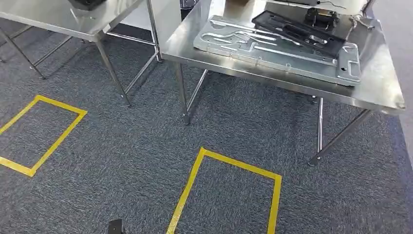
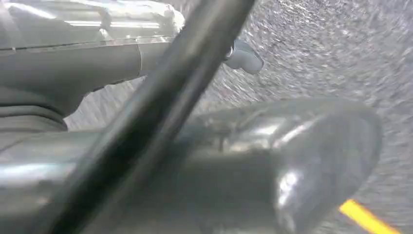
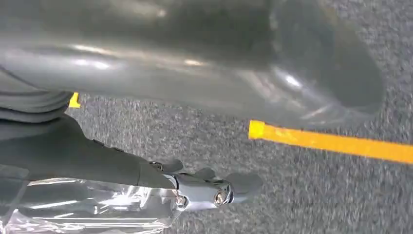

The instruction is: Take the parts from the cabinet and place them on the table.

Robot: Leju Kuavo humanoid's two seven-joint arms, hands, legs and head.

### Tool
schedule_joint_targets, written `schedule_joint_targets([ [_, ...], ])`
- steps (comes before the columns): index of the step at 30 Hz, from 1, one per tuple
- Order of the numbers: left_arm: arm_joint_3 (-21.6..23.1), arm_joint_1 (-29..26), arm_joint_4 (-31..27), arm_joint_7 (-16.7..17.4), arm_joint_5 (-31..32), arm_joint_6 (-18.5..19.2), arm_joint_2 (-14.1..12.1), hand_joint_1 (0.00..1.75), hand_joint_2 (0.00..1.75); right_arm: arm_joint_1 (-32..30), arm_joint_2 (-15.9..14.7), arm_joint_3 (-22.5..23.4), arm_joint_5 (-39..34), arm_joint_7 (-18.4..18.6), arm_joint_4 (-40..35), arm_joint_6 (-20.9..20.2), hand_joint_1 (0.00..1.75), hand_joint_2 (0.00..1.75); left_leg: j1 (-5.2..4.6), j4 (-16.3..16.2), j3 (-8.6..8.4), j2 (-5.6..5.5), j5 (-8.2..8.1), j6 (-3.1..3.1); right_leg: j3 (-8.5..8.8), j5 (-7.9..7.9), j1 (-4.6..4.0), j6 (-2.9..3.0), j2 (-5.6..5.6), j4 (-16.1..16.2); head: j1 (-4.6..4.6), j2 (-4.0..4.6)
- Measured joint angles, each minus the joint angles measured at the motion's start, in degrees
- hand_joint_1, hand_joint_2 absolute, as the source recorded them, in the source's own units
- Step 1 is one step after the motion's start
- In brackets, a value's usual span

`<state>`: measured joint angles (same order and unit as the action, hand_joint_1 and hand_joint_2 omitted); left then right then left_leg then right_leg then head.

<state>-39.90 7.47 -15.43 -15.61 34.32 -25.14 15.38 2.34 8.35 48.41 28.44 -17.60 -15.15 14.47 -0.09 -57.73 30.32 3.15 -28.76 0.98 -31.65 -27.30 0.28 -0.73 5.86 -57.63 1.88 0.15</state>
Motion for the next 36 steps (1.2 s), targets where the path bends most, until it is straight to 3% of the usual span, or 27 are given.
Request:
schedule_joint_targets([
  [2, 1.9, -2.4, 0.3, -0.5, 2.8, 1.9, -3.4, 0.00, 0.00, 0.1, 0.0, 0.7, 0.0, 0.9, 0.1, -0.4, 0.00, 0.00, 0.27, 0.7, -0.29, -0.87, 0.78, 0.76, 0.01, -0.15, -0.04, -0.60, 0.53, -0.1, 0.00, 0.00],
  [3, 2.3, -3.6, 0.5, -0.8, 3.6, 2.1, -4.1, 0.00, 0.00, -0.2, -0.3, 0.9, 0.0, 1.6, 0.1, -0.5, 0.00, 0.00, 0.49, 0.8, -0.35, -1.06, 1.03, 1.06, -0.15, -1.24, 0.35, -0.98, -1.91, -1.0, 0.02, 0.00],
  [4, 2.8, -4.6, 0.5, -0.9, 4.8, 2.0, -6.1, 0.00, 0.00, -0.3, -0.3, 1.2, 0.4, 2.8, 0.4, -0.5, 0.00, 0.00, 0.56, 0.8, -0.02, -1.35, 1.27, 1.40, -1.38, -3.80, 0.41, -1.09, -4.06, -3.9, 0.00, 0.00],
  [5, 3.2, -5.2, 0.6, -0.7, 5.3, 2.0, -6.6, 0.00, 0.00, -0.6, -0.3, 1.4, 1.0, 3.7, 0.6, -0.6, 0.00, 0.00, 0.53, 0.7, 0.35, -1.81, 1.50, 1.69, -3.23, -6.47, 0.58, -1.17, -4.94, -8.1, 0.00, 0.00],
  [6, 3.4, -5.5, 0.6, -0.4, 5.6, 1.8, -7.4, 0.00, 0.00, -1.0, -0.4, 1.5, 1.6, 4.2, 0.7, -0.6, 0.00, 0.00, 0.41, 0.7, 0.76, -2.57, 1.74, 1.84, -5.39, -8.86, 0.70, -1.27, -5.21, -13.1, 0.02, 0.00],
  [7, 3.6, -5.5, 0.7, 0.0, 5.7, 2.2, -7.6, 0.00, 0.00, -1.2, -0.4, 1.5, 2.5, 4.7, 0.8, -0.9, 0.00, 0.00, 0.23, 0.6, 1.07, -3.49, 1.92, 1.92, -6.88, -9.95, 0.73, -1.33, -5.24, -16.6, 0.00, 0.00],
  [8, 3.7, -5.4, 0.7, 0.3, 5.5, 3.5, -7.6, 0.00, 0.00, -1.3, -0.4, 1.5, 3.3, 5.1, 1.0, -1.4, 0.00, 0.00, 0.17, 0.6, 1.26, -4.52, 2.09, 1.85, -7.24, -9.45, 0.75, -1.35, -5.28, -17.5, 0.00, 0.00],
  [9, 3.7, -5.5, 0.8, 0.6, 5.2, 6.1, -7.6, 0.00, 0.00, -1.3, -0.5, 1.5, 4.3, 5.4, 1.1, -2.4, 0.00, 0.00, 0.11, 0.5, 1.30, -5.30, 2.14, 1.80, -6.31, -7.89, 0.67, -1.26, -5.39, -15.8, 0.00, 0.00],
  [11, 3.8, -5.8, 0.9, 0.6, 4.9, 10.3, -8.2, 0.00, 0.00, -1.0, -0.6, 1.3, 5.7, 5.5, 1.2, -4.6, 0.00, 0.00, 0.07, 0.2, 1.24, -6.77, 2.20, 1.67, -1.44, -2.74, 0.57, -0.58, -6.79, -6.4, 0.00, 0.00],
  [12, 3.8, -5.9, 0.9, 0.5, 4.7, 11.9, -8.2, 0.00, 0.00, -1.0, -0.8, 1.1, 6.4, 5.6, 1.3, -5.7, 0.00, 0.00, 0.23, 0.1, 1.38, -7.38, 2.21, 1.53, 1.06, -1.19, 0.47, 0.09, -9.42, -1.2, 0.00, 0.00],
  [13, 3.8, -5.8, 0.9, 0.3, 4.6, 12.8, -8.2, 0.00, 0.00, -1.0, -1.1, 0.9, 6.8, 5.6, 1.3, -6.4, 0.00, 0.00, -0.18, -0.4, 1.77, -7.76, 2.13, 1.02, 1.41, -1.88, 0.56, 0.43, -11.42, 0.2, 0.02, 0.00],
  [14, 3.8, -5.7, 0.9, 0.1, 4.6, 13.6, -8.6, 0.00, 0.00, -0.9, -1.1, 0.6, 7.2, 5.5, 1.5, -7.1, 0.00, 0.00, 0.26, -0.2, 2.08, -8.45, 2.33, 0.67, 1.34, -1.64, 0.42, 0.28, -10.28, 0.2, 0.00, 0.00],
  [16, 3.8, -5.8, 0.9, 0.0, 4.6, 14.2, -9.0, 0.00, 0.00, -0.7, -1.2, 0.3, 7.5, 5.5, 1.5, -7.4, 0.00, 0.00, 0.64, 0.1, 2.28, -9.60, 2.76, -0.18, 1.40, -1.48, 0.02, 0.63, -9.27, 0.2, 0.00, 0.00],
  [17, 3.8, -5.9, 0.9, -0.1, 4.6, 14.3, -9.5, 0.00, 0.00, -0.7, -1.1, 0.2, 7.5, 5.5, 1.6, -7.5, 0.00, 0.00, 0.19, 0.2, 2.55, -10.07, 2.93, -0.68, 1.62, -1.04, 0.66, 1.12, -8.49, 1.0, 0.00, 0.00],
  [18, 3.8, -6.0, 0.9, -0.1, 4.5, 14.4, -9.9, 0.00, 0.00, -0.5, -1.2, 0.0, 7.6, 5.5, 1.6, -7.7, 0.00, 0.00, 0.29, -0.9, 2.79, -7.77, 2.09, -0.64, 1.79, -0.70, 0.80, 1.41, -7.49, 1.5, 0.02, 0.00],
  [19, 3.8, -6.0, 0.9, -0.1, 4.5, 14.5, -9.9, 0.00, 0.00, -0.6, -1.2, 0.0, 7.6, 5.5, 1.6, -7.7, 0.00, 0.00, 0.28, -3.3, 3.92, -5.71, 0.08, -0.78, 1.72, -0.61, 0.90, 1.78, -6.98, 1.6, 0.02, 0.00],
  [20, 3.8, -5.8, 0.9, -0.1, 4.5, 14.5, -10.1, 0.00, 0.00, -0.7, -1.2, 0.0, 7.6, 5.4, 1.6, -7.7, 0.00, 0.00, 0.44, -7.2, 5.73, -4.58, -2.27, -1.08, 1.65, -0.62, 0.86, 1.85, -6.17, 1.6, 0.02, 0.00],
  [22, 3.8, -5.7, 0.9, -0.1, 4.5, 14.7, -10.2, 0.00, 0.00, -0.9, -1.3, 0.0, 7.6, 5.4, 1.8, -7.7, 0.00, 0.00, 0.82, -16.1, 9.70, -3.84, -6.14, -1.74, 1.49, -0.65, 0.80, 1.85, -4.39, 1.4, 0.02, 0.00],
  [23, 3.8, -5.8, 0.9, -0.2, 4.5, 14.7, -10.2, 0.00, 0.00, -0.9, -1.3, -0.1, 7.8, 5.3, 1.8, -8.0, 0.00, 0.00, 0.95, -17.7, 10.29, -3.62, -6.20, -1.96, 1.40, -0.67, 0.81, 1.81, -3.63, 1.3, 0.02, 0.00],
  [24, 3.8, -6.0, 0.9, -0.4, 4.1, 14.4, -10.2, 0.00, 0.00, -0.9, -1.3, -0.2, 8.3, 5.0, 1.9, -8.3, 0.00, 0.00, 1.12, -16.4, 9.40, -3.45, -4.97, -2.14, 1.37, -0.74, 0.85, 1.71, -2.98, 1.2, 0.02, 0.00],
  [26, 3.1, -6.1, 0.9, -1.3, 3.4, 15.1, -10.7, 0.00, 0.00, -0.8, -1.3, -0.9, 9.8, 4.4, 1.9, -8.7, 0.00, 0.00, 1.37, -7.7, 4.38, -2.62, -0.59, -2.33, 1.40, -1.03, 0.98, 1.27, -1.69, 0.8, 0.02, 0.00],
  [27, 2.7, -6.0, 0.9, -2.2, 3.4, 16.6, -11.1, 0.00, 0.00, -0.7, -1.3, -1.3, 11.0, 4.3, 2.0, -9.1, 0.00, 0.00, 1.37, -2.3, 1.22, -0.65, 1.22, -2.29, 1.43, -1.25, 1.00, 0.94, -1.16, 0.5, 0.02, 0.00],
  [28, 2.6, -5.8, 1.0, -2.9, 3.7, 17.9, -11.2, 0.00, 0.00, -0.7, -1.3, -1.9, 12.4, 4.3, 2.0, -9.5, 0.00, 0.00, 0.86, -0.2, 0.36, 1.01, 0.22, -1.96, 1.43, -1.56, 0.58, 0.45, -0.64, 0.2, 0.04, 0.00],
  [32, 2.6, -6.1, 1.3, -3.8, 6.6, 18.9, -11.5, 0.00, 0.00, 0.1, -1.2, -4.0, 14.4, 4.5, 2.3, -10.4, 0.00, 0.00, 0.63, -0.2, 1.07, -1.35, 0.88, -0.39, 1.90, -1.49, 0.69, -0.89, 1.02, 0.4, 0.00, 0.00],
  [33, 2.6, -6.2, 1.4, -4.0, 7.1, 18.8, -11.4, 0.00, 0.00, 0.1, -1.2, -4.0, 14.1, 4.1, 2.4, -10.5, 0.00, 0.00, 1.04, 0.3, 0.70, -1.85, 1.42, 0.24, 1.83, -2.08, 1.08, -1.36, -0.12, -0.1, 0.00, 0.00],
  [34, 2.7, -6.2, 1.4, -4.1, 7.6, 18.5, -11.4, 0.00, 0.00, -0.1, -1.2, -4.0, 13.6, 3.5, 2.4, -10.5, 0.00, 0.00, 0.98, 0.3, 0.85, -2.22, 1.61, 0.51, 1.14, -3.75, 1.07, -1.48, -2.80, -1.8, 0.00, 0.00],
  [36, 2.7, -5.8, 1.4, -4.1, 8.3, 17.8, -11.1, 0.00, 0.00, -0.2, -1.2, -4.0, 12.9, 2.3, 2.4, -10.4, 0.00, 0.00, 0.78, 0.3, 1.34, -3.25, 1.89, 0.96, -2.83, -8.73, 1.00, -1.42, -5.07, -10.2, 0.00, 0.00],
])
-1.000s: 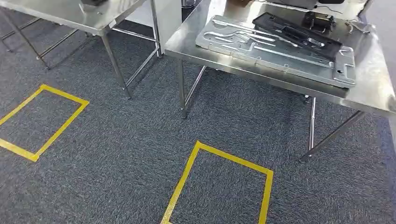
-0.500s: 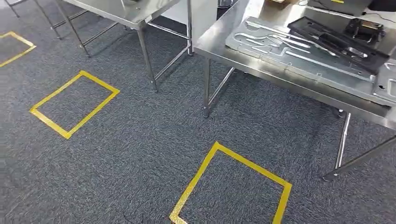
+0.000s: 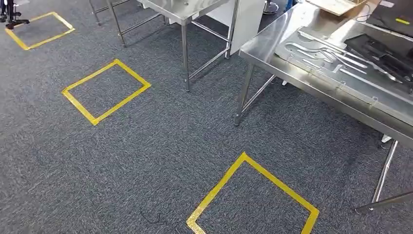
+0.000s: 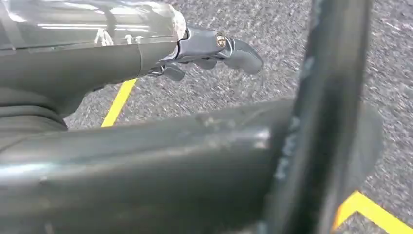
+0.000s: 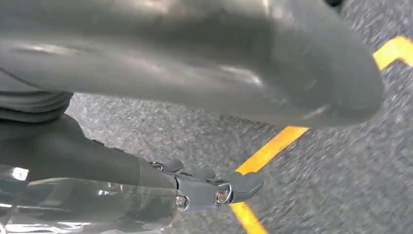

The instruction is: Take the parts from the cabinet and place them on the table.

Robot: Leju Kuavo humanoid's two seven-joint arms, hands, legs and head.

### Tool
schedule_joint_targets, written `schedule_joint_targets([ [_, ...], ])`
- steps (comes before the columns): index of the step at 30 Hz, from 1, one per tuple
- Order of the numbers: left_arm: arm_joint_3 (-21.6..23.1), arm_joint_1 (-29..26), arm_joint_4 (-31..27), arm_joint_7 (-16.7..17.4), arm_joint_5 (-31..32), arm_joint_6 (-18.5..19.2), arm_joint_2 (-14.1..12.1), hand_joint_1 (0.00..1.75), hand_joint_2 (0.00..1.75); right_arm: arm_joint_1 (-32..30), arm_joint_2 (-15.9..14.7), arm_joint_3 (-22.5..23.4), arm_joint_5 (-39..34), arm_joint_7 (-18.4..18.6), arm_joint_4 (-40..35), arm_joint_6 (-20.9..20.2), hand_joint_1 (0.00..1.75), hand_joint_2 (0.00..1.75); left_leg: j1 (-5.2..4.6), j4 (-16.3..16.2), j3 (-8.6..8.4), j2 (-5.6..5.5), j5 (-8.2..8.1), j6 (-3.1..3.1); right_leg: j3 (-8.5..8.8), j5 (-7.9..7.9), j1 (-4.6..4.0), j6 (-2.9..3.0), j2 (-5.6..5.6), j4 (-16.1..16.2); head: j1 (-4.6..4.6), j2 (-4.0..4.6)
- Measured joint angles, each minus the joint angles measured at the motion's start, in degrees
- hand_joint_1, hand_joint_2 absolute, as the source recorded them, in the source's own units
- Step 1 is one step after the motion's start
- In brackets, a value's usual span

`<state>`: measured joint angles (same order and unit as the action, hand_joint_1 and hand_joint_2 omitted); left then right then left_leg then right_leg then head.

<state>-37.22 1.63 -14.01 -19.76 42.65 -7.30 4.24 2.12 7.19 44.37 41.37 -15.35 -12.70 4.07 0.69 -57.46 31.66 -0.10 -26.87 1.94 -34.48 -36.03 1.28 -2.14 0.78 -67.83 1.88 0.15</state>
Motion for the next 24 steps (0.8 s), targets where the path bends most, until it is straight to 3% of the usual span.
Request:
schedule_joint_targets([
  [1, 0.0, 0.1, 0.0, 0.0, 0.3, -0.4, 0.2, 0.00, 0.00, -0.1, 0.0, 0.0, -0.2, -0.3, 0.0, 0.2, 0.00, 0.00, -0.23, 0.0, 0.20, -0.73, 0.07, 0.12, -2.29, -1.81, -0.05, 0.06, -0.33, -4.7, 0.00, 0.00],
  [2, 0.0, 0.1, 0.0, 0.0, 0.9, -0.7, 0.3, 0.00, 0.00, -0.1, -0.1, 0.1, -0.2, -0.3, 0.0, 0.4, 0.00, 0.00, -0.41, -0.1, 0.30, -1.44, 0.11, 0.18, -3.44, -1.96, -0.12, 0.20, -0.44, -7.0, 0.00, 0.00],
  [3, 0.0, 0.1, 0.0, 0.1, 1.8, -1.1, 0.3, 0.00, 0.00, -0.2, -0.1, 0.2, 0.0, -0.2, 0.0, 0.8, 0.00, 0.00, -0.56, -0.2, 0.28, -2.10, 0.12, 0.20, -3.29, -0.74, -0.22, 0.42, -0.54, -6.5, 0.00, 0.00],
  [4, 0.0, 0.0, 0.0, 0.2, 2.6, -1.5, 0.4, 0.00, 0.00, -0.3, -0.1, 0.3, 0.4, 0.0, 0.0, 1.6, 0.00, 0.00, -0.67, -0.2, 0.22, -2.83, 0.12, 0.20, -2.17, 1.39, -0.39, 0.78, -0.68, -3.9, 0.00, 0.00],
  [5, 0.2, -0.1, 0.0, 0.2, 3.2, -2.2, 0.4, 0.00, 0.00, -0.4, -0.1, 0.3, 0.5, 0.5, 0.0, 2.6, 0.00, 0.00, -0.82, -0.3, 0.12, -3.68, 0.12, 0.20, 0.09, 4.43, -0.64, 1.36, -1.32, 1.1, 0.00, 0.00],
  [6, 0.2, -0.1, 0.0, 0.0, 3.6, -2.8, 0.5, 0.00, 0.00, -0.6, -0.1, 0.5, 0.3, 0.8, 0.0, 3.3, 0.00, 0.00, -0.93, -0.3, -0.01, -4.42, 0.12, 0.20, 2.54, 7.17, -0.83, 2.08, -3.01, 6.4, 0.00, 0.00],
  [7, 0.2, -0.2, 0.0, 0.0, 3.6, -3.3, 0.7, 0.00, 0.00, -0.8, -0.1, 0.9, 0.4, 1.1, 0.0, 3.7, 0.00, 0.00, -0.73, -0.3, 0.14, -4.89, 0.13, 0.13, 3.76, 6.97, -0.74, 2.95, -6.04, 9.0, 0.00, 0.00],
  [8, 0.1, 0.0, 0.0, -0.1, 3.6, -3.4, 0.8, 0.00, 0.00, -0.9, 0.0, 0.9, 1.0, 1.2, 0.0, 3.9, 0.00, 0.00, -0.95, -0.7, 0.50, -5.52, 0.13, -0.22, 3.84, 7.07, -0.66, 2.92, -6.36, 10.2, 0.00, 0.00],
  [11, -0.5, 0.1, 0.0, -1.6, 3.4, -3.1, 0.7, 0.00, 0.00, -0.6, 0.2, 0.9, 2.1, 1.1, 0.0, 4.4, 0.00, 0.00, -0.26, -0.1, 1.04, -7.44, 0.77, -1.48, 3.86, 7.17, -1.14, 3.14, -4.58, 10.3, 0.02, 0.00],
  [12, -1.1, 0.2, 0.0, -2.0, 2.9, -2.9, 0.7, 0.00, 0.00, -0.5, 0.4, 0.9, 2.4, 1.1, 0.0, 4.4, 0.00, 0.00, -0.63, -0.2, 1.01, -7.74, 0.70, -1.77, 4.46, 7.84, -0.02, 3.43, -3.60, 11.8, 0.00, 0.00],
  [13, -1.7, 0.2, 0.0, -2.3, 3.0, -2.4, 1.0, 0.00, 0.00, -0.5, 0.5, 0.9, 2.6, 1.1, 0.0, 4.5, 0.00, 0.00, -0.85, -1.6, 1.53, -4.48, -0.36, -1.95, 5.03, 8.01, -0.25, 3.51, -2.78, 12.4, 0.00, 0.00],
  [14, -2.0, 0.4, 0.0, -2.3, 3.1, -2.1, 1.1, 0.00, 0.00, -0.5, 0.5, 1.1, 2.5, 0.9, 0.0, 4.5, 0.00, 0.00, -0.60, -5.1, 3.25, -2.41, -2.62, -2.20, 5.16, 8.07, -0.31, 3.80, -1.88, 12.5, 0.02, 0.00],
  [16, -2.9, 0.8, 0.0, -1.4, 3.5, -2.1, 1.3, 0.00, 0.00, -0.7, 0.5, 2.3, 1.3, -0.4, 0.0, 4.3, 0.00, 0.00, -0.12, -13.2, 7.11, -0.85, -6.50, -2.78, 5.19, 7.88, -0.55, 3.83, -0.08, 12.4, 0.02, 0.00],
  [17, -3.5, 0.7, 0.0, -0.8, 3.6, -2.1, 1.4, 0.00, 0.00, -0.6, 0.5, 3.1, 0.8, -1.4, 0.0, 4.3, 0.00, 0.00, 0.09, -16.5, 8.61, -0.55, -7.47, -3.08, 5.17, 7.79, -0.56, 3.79, 0.83, 12.3, 0.02, 0.00],
  [18, -4.1, 0.6, 0.0, -0.2, 3.8, -2.2, 1.6, 0.00, 0.00, -0.6, 0.5, 3.6, 0.6, -1.8, 0.0, 4.3, 0.00, 0.00, 0.24, -16.8, 8.69, -0.31, -6.96, -3.30, 5.17, 7.70, -0.54, 3.69, 1.47, 12.3, 0.02, 0.00],
  [19, -4.5, 0.3, 0.0, 0.3, 4.2, -2.2, 1.6, 0.00, 0.00, -0.5, 0.5, 4.0, 0.5, -1.9, 0.0, 4.4, 0.00, 0.00, 0.45, -14.8, 7.56, -0.11, -5.41, -3.46, 5.21, 7.57, -0.48, 3.54, 2.05, 12.1, 0.02, 0.00],
  [20, -4.7, 0.0, 0.0, 0.6, 4.3, -2.2, 1.6, 0.00, 0.00, -0.5, 0.6, 4.3, 0.4, -1.9, 0.0, 4.4, 0.00, 0.00, 0.59, -10.5, 5.11, 0.26, -3.04, -3.57, 5.30, 7.36, -0.42, 3.32, 2.69, 11.9, 0.02, 0.00],
  [21, -5.0, -0.2, 0.0, 0.8, 4.6, -2.2, 1.6, 0.00, 0.00, -0.5, 0.7, 4.6, 0.6, -1.3, 0.0, 4.6, 0.00, 0.00, 0.62, -5.3, 2.20, 1.29, -0.84, -3.59, 5.45, 7.10, -0.37, 3.05, 3.27, 11.7, 0.02, 0.00],
  [22, -5.4, -0.1, 0.0, 1.1, 5.0, -2.2, 1.7, 0.00, 0.00, -0.4, 0.7, 4.9, 0.9, -0.2, 0.0, 4.9, 0.00, 0.00, 0.59, -0.7, -0.23, 3.49, -0.09, -3.49, 5.55, 6.80, -0.48, 2.61, 3.91, 11.3, 0.02, 0.00],
  [23, -5.7, 0.1, -0.1, 1.2, 5.4, -2.1, 1.8, 0.00, 0.00, -0.4, 0.8, 5.1, 1.1, 0.9, 0.0, 5.3, 0.00, 0.00, 0.11, -0.4, -0.37, 3.71, -0.41, -2.91, 5.38, 6.38, -0.83, 2.13, 4.38, 11.0, 0.02, 0.00],
  [24, -5.9, 0.0, -0.2, 1.2, 5.5, -2.1, 1.8, 0.00, 0.00, -0.4, 0.8, 5.4, 1.3, 1.8, 0.1, 5.5, 0.00, 0.00, 0.07, -0.5, -0.11, 2.79, -0.27, -2.46, 5.50, 6.41, -0.84, 1.90, 4.73, 11.0, 0.00, 0.00],
])
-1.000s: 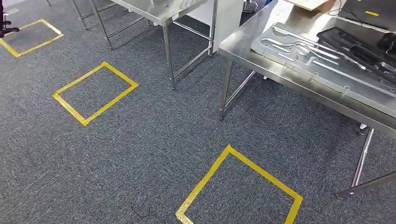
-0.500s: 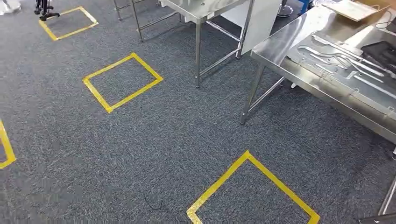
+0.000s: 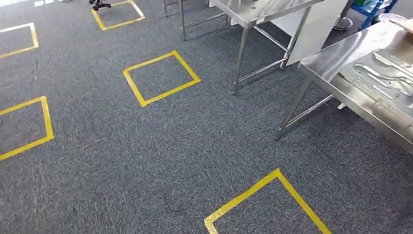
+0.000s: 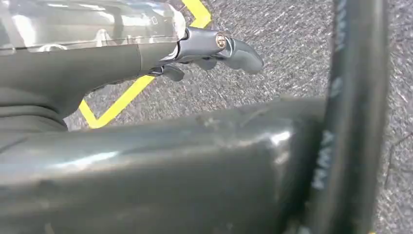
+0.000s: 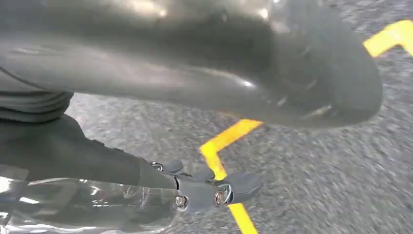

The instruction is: Take the parts from the cabinet and place them on the table.

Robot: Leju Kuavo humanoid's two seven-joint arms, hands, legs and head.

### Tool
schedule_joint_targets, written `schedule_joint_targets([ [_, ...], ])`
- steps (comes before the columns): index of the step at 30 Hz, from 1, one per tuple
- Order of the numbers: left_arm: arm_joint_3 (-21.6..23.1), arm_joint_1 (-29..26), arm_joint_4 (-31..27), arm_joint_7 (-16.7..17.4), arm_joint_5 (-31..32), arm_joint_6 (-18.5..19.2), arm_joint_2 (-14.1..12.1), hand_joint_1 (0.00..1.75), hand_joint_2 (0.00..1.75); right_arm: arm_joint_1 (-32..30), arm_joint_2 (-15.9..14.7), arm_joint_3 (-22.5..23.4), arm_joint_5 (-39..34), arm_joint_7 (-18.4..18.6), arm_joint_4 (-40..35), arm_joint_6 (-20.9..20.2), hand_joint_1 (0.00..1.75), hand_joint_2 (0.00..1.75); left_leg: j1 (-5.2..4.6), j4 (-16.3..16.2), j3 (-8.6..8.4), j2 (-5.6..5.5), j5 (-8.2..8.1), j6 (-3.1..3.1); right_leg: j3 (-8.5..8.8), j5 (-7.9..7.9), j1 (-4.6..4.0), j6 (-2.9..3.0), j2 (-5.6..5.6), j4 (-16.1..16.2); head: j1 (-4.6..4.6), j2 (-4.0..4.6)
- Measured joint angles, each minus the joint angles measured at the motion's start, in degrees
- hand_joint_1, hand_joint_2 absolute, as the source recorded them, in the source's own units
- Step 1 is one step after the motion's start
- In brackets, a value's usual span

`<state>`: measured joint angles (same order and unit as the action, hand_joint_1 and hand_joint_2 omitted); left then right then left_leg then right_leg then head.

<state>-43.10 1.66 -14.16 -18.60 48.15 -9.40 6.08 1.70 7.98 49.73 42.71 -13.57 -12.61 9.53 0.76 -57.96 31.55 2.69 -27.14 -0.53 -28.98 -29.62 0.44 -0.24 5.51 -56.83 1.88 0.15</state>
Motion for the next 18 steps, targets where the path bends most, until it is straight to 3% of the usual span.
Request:
schedule_joint_targets([
  [2, -0.5, -0.5, 0.0, 0.0, 0.1, 0.0, 0.0, 0.00, 0.00, 0.4, 0.2, 0.4, 0.3, 0.8, 0.0, 0.0, 0.00, 0.00, -0.32, 0.0, 0.57, -0.72, 0.01, 0.58, 0.26, 0.15, 0.04, -0.52, 0.77, 0.2, 0.02, 0.00],
  [3, -0.9, -0.4, 0.0, 0.0, 0.1, 0.0, 0.0, 0.00, 0.00, 0.5, 0.3, 0.5, 0.3, 1.1, 0.0, 0.0, 0.00, 0.00, -0.06, 0.5, 0.25, -1.29, 0.34, 1.19, 0.53, -0.01, 0.15, -1.00, 1.15, 0.3, 0.02, 0.00],
  [4, -1.0, -0.5, 0.0, 0.0, 0.1, 0.0, 0.1, 0.00, 0.00, 0.4, 0.3, 0.6, 0.3, 1.1, 0.0, 0.0, 0.00, 0.00, 0.19, 0.9, -0.07, -1.69, 0.70, 1.62, 0.36, -1.16, 0.54, -1.34, -0.81, -0.8, -0.02, 0.00],
  [5, -1.1, -0.4, 0.0, 0.1, 0.1, 0.0, 0.1, 0.00, 0.00, 0.3, 0.3, 0.8, 0.3, 1.1, 0.0, 0.0, 0.00, 0.00, 0.20, 0.9, 0.11, -2.14, 0.84, 1.92, -1.01, -3.33, 0.53, -1.34, -3.07, -3.6, 0.02, 0.00],
  [6, -1.1, -0.3, 0.0, 0.1, 0.1, 0.0, 0.1, 0.00, 0.00, 0.2, 0.4, 0.8, 0.3, 1.2, 0.0, 0.0, 0.00, 0.00, 0.17, 0.9, 0.31, -2.53, 1.00, 2.18, -3.06, -5.82, 0.53, -1.34, -4.33, -7.9, -0.02, 0.00],
  [7, -1.2, -0.2, 0.0, 0.1, 0.2, 0.0, 0.1, 0.00, 0.00, 0.1, 0.4, 0.9, 0.4, 1.2, 0.0, 0.0, 0.00, 0.00, -0.02, 0.8, 0.50, -3.17, 1.09, 2.32, -5.64, -8.16, 0.51, -1.35, -4.95, -13.3, 0.00, 0.00],
  [8, -1.4, -0.2, 0.0, 0.0, 0.2, 0.0, 0.1, 0.00, 0.00, 0.1, 0.4, 1.0, 0.4, 1.4, 0.1, 0.0, 0.00, 0.00, -0.18, 0.8, 0.63, -3.82, 1.13, 2.38, -7.44, -9.15, 0.48, -1.33, -5.11, -16.8, 0.00, 0.00],
  [9, -1.5, -0.3, 0.0, 0.0, 0.3, -0.1, 0.1, 0.00, 0.00, 0.0, 0.4, 1.1, 0.4, 1.8, 0.1, 0.0, 0.00, 0.00, -0.30, 0.8, 0.64, -4.52, 1.15, 2.40, -8.21, -8.73, 0.47, -1.26, -5.19, -18.0, 0.00, 0.00],
  [10, -1.6, -0.3, 0.0, -0.1, 0.5, -0.1, 0.1, 0.00, 0.00, 0.0, 0.4, 1.1, 0.5, 2.2, 0.1, 0.0, 0.00, 0.00, -0.39, 0.8, 0.58, -5.22, 1.15, 2.40, -7.77, -7.21, 0.43, -1.08, -5.28, -16.7, 0.00, 0.00],
  [12, -1.9, -0.3, 0.0, -0.5, 0.8, -0.1, 0.1, 0.00, 0.00, 0.0, 0.4, 1.1, 1.0, 3.2, 0.1, 0.0, 0.00, 0.00, -0.53, 0.6, 0.41, -6.73, 1.19, 2.34, -3.90, -1.75, 0.32, -0.43, -5.97, -8.0, 0.00, 0.00],
  [13, -2.0, -0.3, 0.0, -0.7, 1.1, 0.0, 0.1, 0.00, 0.00, -0.1, 0.4, 1.1, 1.4, 3.6, 0.1, 0.0, 0.00, 0.00, -0.51, 0.6, 0.43, -7.44, 1.20, 2.29, -1.40, 0.81, 0.27, 0.07, -8.18, -2.5, 0.00, 0.00],
  [14, -2.1, -0.1, 0.0, -0.8, 1.2, 0.0, 0.2, 0.00, 0.00, -0.1, 0.4, 1.1, 1.7, 3.9, 0.1, 0.0, 0.00, 0.00, -0.68, 0.4, 0.69, -7.91, 1.28, 1.92, -0.93, -0.05, 0.27, 0.35, -10.88, -0.9, 0.02, 0.00],
  [16, -2.3, 0.1, -0.1, -1.0, 1.6, 0.0, 0.2, 0.00, 0.00, 0.1, 0.5, 1.1, 2.1, 4.0, 0.1, 0.0, 0.00, 0.00, -0.43, 0.3, 1.22, -8.91, 1.54, 1.21, -1.11, 0.42, 0.02, 0.30, -9.36, -0.6, 0.00, 0.00],
  [18, -2.4, -0.1, -0.1, -1.0, 1.8, 0.0, 0.2, 0.00, 0.00, 0.2, 0.5, 1.1, 2.5, 4.1, 0.1, 0.0, 0.00, 0.00, -0.28, 0.7, 1.55, -10.15, 1.89, 0.39, -0.91, 0.68, -0.11, 0.92, -8.30, -0.3, 0.00, 0.00],
])
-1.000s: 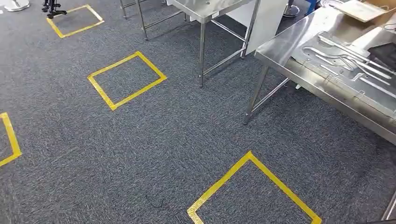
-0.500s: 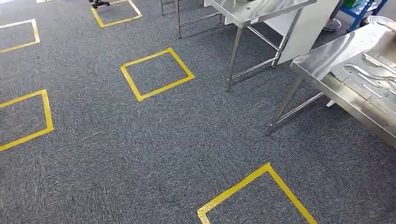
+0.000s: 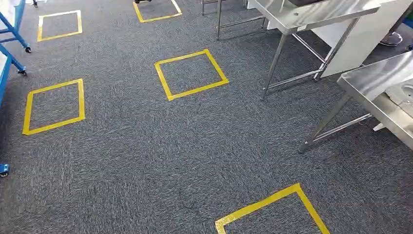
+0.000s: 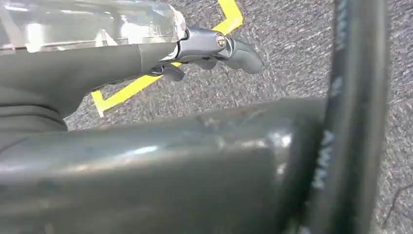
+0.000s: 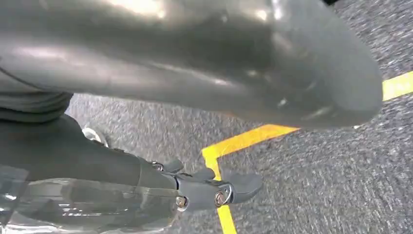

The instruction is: Take the parts from the cabinet and place them on the table.

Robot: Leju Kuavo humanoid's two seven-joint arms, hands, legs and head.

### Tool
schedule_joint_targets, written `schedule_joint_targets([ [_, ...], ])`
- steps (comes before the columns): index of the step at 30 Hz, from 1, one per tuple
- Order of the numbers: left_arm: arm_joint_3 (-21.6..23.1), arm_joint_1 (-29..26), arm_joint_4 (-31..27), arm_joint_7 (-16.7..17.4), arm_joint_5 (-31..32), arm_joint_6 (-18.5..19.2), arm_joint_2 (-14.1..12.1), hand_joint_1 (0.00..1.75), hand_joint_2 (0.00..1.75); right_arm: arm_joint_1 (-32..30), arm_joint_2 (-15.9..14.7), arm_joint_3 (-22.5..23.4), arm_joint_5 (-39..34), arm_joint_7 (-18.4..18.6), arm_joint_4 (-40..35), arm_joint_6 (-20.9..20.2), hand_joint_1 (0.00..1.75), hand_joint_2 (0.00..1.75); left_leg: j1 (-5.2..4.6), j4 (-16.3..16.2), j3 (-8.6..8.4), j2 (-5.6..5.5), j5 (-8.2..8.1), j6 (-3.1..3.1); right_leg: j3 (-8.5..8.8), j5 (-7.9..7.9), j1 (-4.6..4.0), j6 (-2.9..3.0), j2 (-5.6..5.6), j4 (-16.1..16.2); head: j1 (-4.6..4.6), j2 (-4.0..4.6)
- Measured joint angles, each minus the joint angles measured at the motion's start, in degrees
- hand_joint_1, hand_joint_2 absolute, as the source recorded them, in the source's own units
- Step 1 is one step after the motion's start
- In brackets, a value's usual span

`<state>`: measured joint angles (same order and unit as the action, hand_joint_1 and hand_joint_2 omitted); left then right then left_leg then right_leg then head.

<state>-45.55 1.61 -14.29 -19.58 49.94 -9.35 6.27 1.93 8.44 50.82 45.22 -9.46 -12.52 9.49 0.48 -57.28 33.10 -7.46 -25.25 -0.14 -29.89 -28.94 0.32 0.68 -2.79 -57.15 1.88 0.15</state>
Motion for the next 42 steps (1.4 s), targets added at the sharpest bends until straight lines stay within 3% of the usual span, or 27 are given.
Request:
schedule_joint_targets([
  [1, 0.0, 0.0, -0.1, 0.0, 0.1, 0.0, 0.0, 0.00, 0.00, 0.0, 0.3, 0.0, 0.1, 0.0, 0.0, 0.0, 0.00, 0.00, -0.01, -0.9, 0.03, 0.88, -0.41, -0.07, 0.30, 0.50, 0.70, 0.45, 1.02, 0.8, 0.02, 0.00],
  [2, 0.0, -0.1, -0.1, 0.1, 0.4, 0.0, 0.0, 0.00, 0.00, -0.1, 0.3, 0.0, 0.3, 0.2, 0.0, 0.0, 0.00, 0.00, -0.47, -2.6, 0.89, 3.60, -1.75, -0.23, 0.54, 0.56, 0.52, 0.68, 1.51, 1.1, 0.02, 0.00],
  [3, 0.0, 0.0, -0.1, 0.4, 0.6, 0.2, 0.1, 0.00, 0.00, -0.2, 0.3, 0.0, 0.5, 0.4, 0.0, 0.0, 0.00, 0.00, -0.34, -6.1, 2.70, 5.25, -4.08, -0.39, 0.53, 0.48, 0.44, 1.18, 2.37, 1.1, 0.02, 0.00],
  [5, -0.1, 0.1, -0.2, 0.7, 1.2, 0.2, 0.1, 0.00, 0.00, -0.5, 0.3, 0.0, 1.0, 0.7, 0.0, 0.0, 0.00, 0.00, -0.02, -15.5, 7.03, 6.62, -8.51, -0.80, 0.37, 0.37, 0.15, 1.28, 4.19, 1.1, 0.02, 0.00],
  [6, -0.2, 0.0, -0.2, 0.8, 1.5, 0.2, 0.1, 0.00, 0.00, -0.5, 0.3, 0.0, 1.2, 0.8, 0.0, -0.1, 0.00, 0.00, 0.15, -18.0, 8.07, 6.79, -9.08, -0.97, 0.32, 0.33, 0.11, 1.27, 4.91, 1.0, 0.02, 0.00],
  [7, -0.3, -0.1, -0.2, 1.0, 1.7, 0.3, 0.1, 0.00, 0.00, -0.5, 0.3, 0.0, 1.4, 1.0, 0.0, -0.1, 0.00, 0.00, 0.35, -17.7, 7.73, 7.01, -8.22, -1.16, 0.33, 0.24, 0.11, 1.15, 5.71, 0.9, 0.04, 0.00],
  [9, -0.6, -0.2, -0.2, 1.1, 2.3, 0.2, 0.1, 0.00, 0.00, -0.4, 0.3, 0.0, 1.9, 1.1, 0.0, -0.4, 0.00, 0.00, 0.62, -9.9, 3.24, 7.75, -4.10, -1.33, 0.42, -0.08, 0.23, 0.72, 7.01, 0.5, 0.04, 0.00],
  [10, -0.9, -0.2, -0.3, 1.2, 2.5, 0.2, 0.1, 0.00, 0.00, -0.4, 0.3, 0.0, 2.1, 1.1, 0.0, -0.3, 0.00, 0.00, 0.64, -4.4, 0.07, 9.20, -2.12, -1.30, 0.55, -0.35, 0.29, 0.41, 7.66, 0.2, 0.04, 0.00],
  [11, -1.1, 0.0, -0.4, 1.4, 2.8, 0.3, 0.1, 0.00, 0.00, -0.4, 0.3, 0.0, 2.2, 1.1, 0.0, -0.4, 0.00, 0.00, 0.47, -0.8, -1.60, 11.78, -2.54, -1.03, 0.63, -0.67, 0.13, 0.01, 8.33, -0.1, 0.04, 0.00],
  [15, -1.6, -0.4, -0.4, 1.4, 3.0, 0.3, 0.1, 0.00, 0.00, 0.1, 0.3, 0.0, 2.5, 1.1, 0.0, -0.3, 0.00, 0.00, -0.02, -0.9, -1.24, 9.67, -2.21, 0.19, 1.14, -1.05, -0.01, -1.14, 10.01, -0.1, 0.02, 0.00],
  [16, -1.8, -0.3, -0.4, 1.4, 3.0, 0.3, 0.1, 0.00, 0.00, 0.2, 0.3, 0.0, 2.5, 1.1, 0.0, -0.4, 0.00, 0.00, 0.33, -0.2, -1.86, 8.87, -1.68, 0.97, 1.20, -1.41, 0.20, -1.64, 10.38, -0.2, 0.02, 0.00],
  [18, -1.9, -0.3, -0.4, 1.4, 3.2, 0.2, 0.1, 0.00, 0.00, 0.0, 0.3, 0.0, 2.7, 1.0, 0.0, -0.4, 0.00, 0.00, 0.41, 0.0, -1.64, 8.04, -1.35, 1.51, -0.26, -4.58, 0.51, -1.86, 5.74, -4.1, 0.02, 0.00],
  [19, -2.0, -0.3, -0.5, 1.4, 3.4, 0.2, 0.1, 0.00, 0.00, 0.0, 0.3, 0.0, 2.8, 1.0, 0.0, -0.5, 0.00, 0.00, 0.39, 0.0, -1.42, 7.41, -1.28, 1.63, -2.76, -7.50, 0.59, -1.92, 3.99, -9.3, 0.00, 0.00],
  [21, -2.2, -0.2, -0.6, 1.3, 3.5, 0.2, 0.1, 0.00, 0.00, -0.2, 0.3, 0.0, 3.0, 1.0, 0.1, -0.8, 0.00, 0.00, 0.13, -0.1, -1.22, 6.02, -1.23, 1.77, -6.94, -10.43, 0.57, -1.97, 3.12, -17.5, 0.02, 0.00],
  [22, -2.5, -0.2, -0.7, 1.2, 3.6, 0.2, 0.0, 0.00, 0.00, -0.2, 0.3, 0.0, 3.0, 1.0, 0.1, -0.9, 0.00, 0.00, 0.06, -0.2, -1.28, 5.12, -1.23, 1.77, -7.51, -9.52, 0.56, -1.86, 3.01, -18.2, 0.00, 0.00],
  [23, -2.7, -0.2, -0.7, 1.2, 3.7, 0.2, 0.0, 0.00, 0.00, -0.2, 0.3, 0.0, 3.1, 1.0, 0.1, -1.0, 0.00, 0.00, 0.01, -0.2, -1.39, 4.31, -1.25, 1.75, -6.72, -7.32, 0.55, -1.72, 2.89, -15.9, 0.02, 0.00],
  [25, -2.8, -0.2, -0.7, 1.2, 4.1, 0.1, 0.0, 0.00, 0.00, -0.2, 0.3, 0.0, 3.2, 0.9, 0.1, -1.1, 0.00, 0.00, 0.01, -0.4, -1.66, 2.70, -1.38, 1.58, -2.81, -1.48, 0.57, -1.22, 1.55, -6.7, 0.00, 0.00],
  [26, -2.9, -0.2, -0.7, 1.2, 4.1, 0.0, 0.0, 0.00, 0.00, -0.4, 0.3, 0.0, 3.3, 0.9, 0.1, -1.1, 0.00, 0.00, 0.17, -0.4, -1.48, 2.08, -1.44, 1.47, -1.20, 0.25, 0.58, -0.89, -1.13, -2.3, 0.00, 0.00],
  [27, -2.9, 0.0, -0.7, 1.2, 4.2, 0.0, 0.0, 0.00, 0.00, -0.4, 0.2, 0.0, 3.4, 0.9, 0.1, -1.1, 0.00, 0.00, -0.18, -0.8, -1.24, 1.50, -1.52, 1.06, -0.81, -0.41, 0.65, -0.65, -2.68, -1.2, 0.02, 0.00],
  [29, -2.9, 0.0, -0.7, 1.3, 4.3, 0.0, 0.0, 0.00, 0.00, -0.2, 0.3, 0.0, 3.7, 0.9, 0.1, -1.2, 0.00, 0.00, 0.23, -0.6, -0.66, 0.25, -1.18, 0.29, -0.98, -0.35, 0.35, -0.61, -1.41, -1.2, 0.02, 0.00],
  [31, -3.1, -0.3, -0.7, 1.4, 4.2, 0.0, -0.1, 0.00, 0.00, 0.0, 0.3, -0.1, 4.1, 0.9, 0.1, -1.4, 0.00, 0.00, 0.14, -0.5, -0.43, -0.57, -1.05, -0.53, -0.57, 0.06, 0.84, 0.18, 0.01, -0.3, 0.04, 0.00],
  [33, -3.2, -0.3, -0.7, 1.4, 4.2, 0.0, -0.1, 0.00, 0.00, -0.2, 0.3, -0.1, 4.3, 1.0, 0.1, -1.4, 0.00, 0.00, -0.11, -4.3, 1.11, 5.21, -3.80, -0.68, -0.11, 0.15, 0.61, 1.09, 1.64, 0.2, 0.02, 0.00],
  [38, -3.3, -0.2, -0.7, 1.4, 4.2, 0.0, -0.1, 0.00, 0.00, -0.4, 0.3, -0.1, 4.3, 1.1, 0.1, -1.5, 0.00, 0.00, -0.03, -6.7, 2.32, 5.96, -5.23, -0.78, -0.11, 0.13, 0.49, 1.14, 2.22, 0.2, 0.02, 0.00],
  [39, -3.3, 0.0, -0.7, 1.4, 4.2, 0.0, -0.2, 0.00, 0.00, -0.6, 0.3, -0.1, 4.5, 1.1, 0.2, -1.8, 0.00, 0.00, 0.15, -13.0, 5.35, 6.63, -8.22, -0.99, -0.08, 0.01, 0.22, 1.32, 3.47, 0.1, 0.02, 0.00],
  [40, -3.3, 0.0, -0.7, 1.4, 4.2, 0.0, -0.3, 0.00, 0.00, -0.6, 0.3, -0.1, 4.6, 1.2, 0.2, -1.9, 0.00, 0.00, 0.25, -17.4, 7.49, 6.81, -9.59, -1.19, -0.10, -0.07, 0.09, 1.39, 4.49, 0.1, 0.02, 0.00],
  [41, -3.3, -0.3, -0.7, 1.4, 4.3, 0.0, -0.4, 0.00, 0.00, -0.4, 0.3, -0.1, 4.7, 1.2, 0.2, -2.1, 0.00, 0.00, 0.43, -13.4, 5.18, 7.32, -5.90, -1.40, 0.08, -0.37, 0.05, 1.18, 6.53, -0.1, 0.02, 0.00],
  [42, -3.4, -0.3, -0.7, 1.4, 4.3, 0.0, -0.4, 0.00, 0.00, -0.4, 0.3, -0.1, 4.7, 1.2, 0.2, -2.1, 0.00, 0.00, 0.48, -7.5, 2.01, 8.02, -3.15, -1.37, 0.31, -0.59, 0.07, 0.98, 7.30, -0.2, 0.02, 0.00],
])
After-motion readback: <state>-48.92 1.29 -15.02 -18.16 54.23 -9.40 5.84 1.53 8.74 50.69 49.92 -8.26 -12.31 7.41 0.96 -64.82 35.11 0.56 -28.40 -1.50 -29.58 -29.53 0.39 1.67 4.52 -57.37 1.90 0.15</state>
